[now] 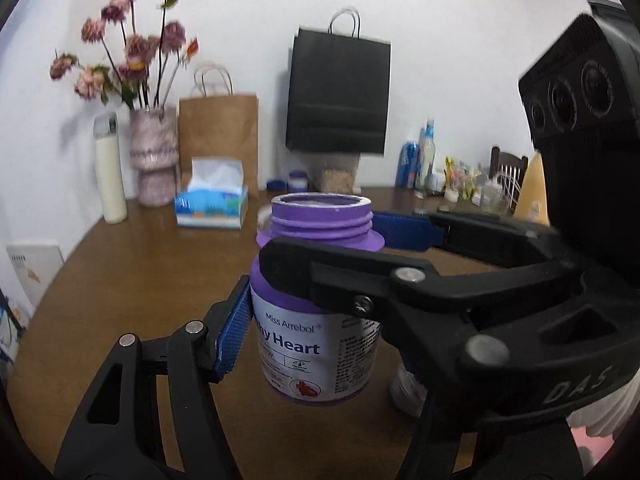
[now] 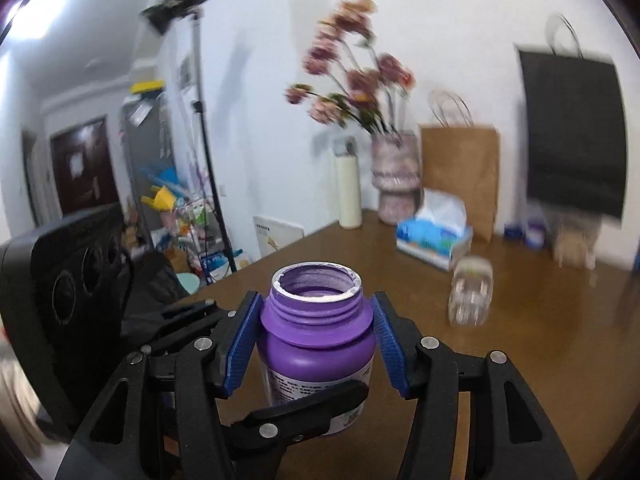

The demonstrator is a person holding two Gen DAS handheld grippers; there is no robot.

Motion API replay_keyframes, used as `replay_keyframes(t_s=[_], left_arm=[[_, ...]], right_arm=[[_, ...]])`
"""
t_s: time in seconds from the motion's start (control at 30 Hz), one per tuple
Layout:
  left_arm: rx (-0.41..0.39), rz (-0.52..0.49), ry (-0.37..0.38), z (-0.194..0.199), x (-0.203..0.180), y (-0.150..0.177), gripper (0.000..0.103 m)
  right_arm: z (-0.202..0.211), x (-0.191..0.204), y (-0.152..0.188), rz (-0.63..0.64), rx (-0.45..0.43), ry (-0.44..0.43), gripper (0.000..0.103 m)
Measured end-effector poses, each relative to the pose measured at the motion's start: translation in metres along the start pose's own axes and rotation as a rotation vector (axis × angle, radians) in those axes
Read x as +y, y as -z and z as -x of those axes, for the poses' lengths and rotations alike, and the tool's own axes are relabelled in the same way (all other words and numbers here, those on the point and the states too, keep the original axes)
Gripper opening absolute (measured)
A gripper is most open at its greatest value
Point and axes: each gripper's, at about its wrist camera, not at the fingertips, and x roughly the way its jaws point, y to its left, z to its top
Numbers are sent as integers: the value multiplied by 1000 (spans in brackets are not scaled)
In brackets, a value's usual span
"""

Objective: Flip cup upright
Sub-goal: 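Rotate the held purple bottle upright while the right gripper closes around it, then lower the upright purple bottle onto the table with both grippers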

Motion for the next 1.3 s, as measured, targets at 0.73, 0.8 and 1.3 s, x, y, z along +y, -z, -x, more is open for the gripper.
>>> replay_keyframes(t_s=[0.73, 0.8, 1.3], left_arm=[[-94, -89, -61, -1, -15, -25, 60], [-110, -67, -59, -6, -11, -30, 60], [-28, 4, -44, 8, -10, 10, 60]], right_arm=[[3, 23, -21, 309, -39, 121, 64], [-1, 20, -28, 323, -41, 134, 64], [18, 36, 12, 240, -25, 84, 69]])
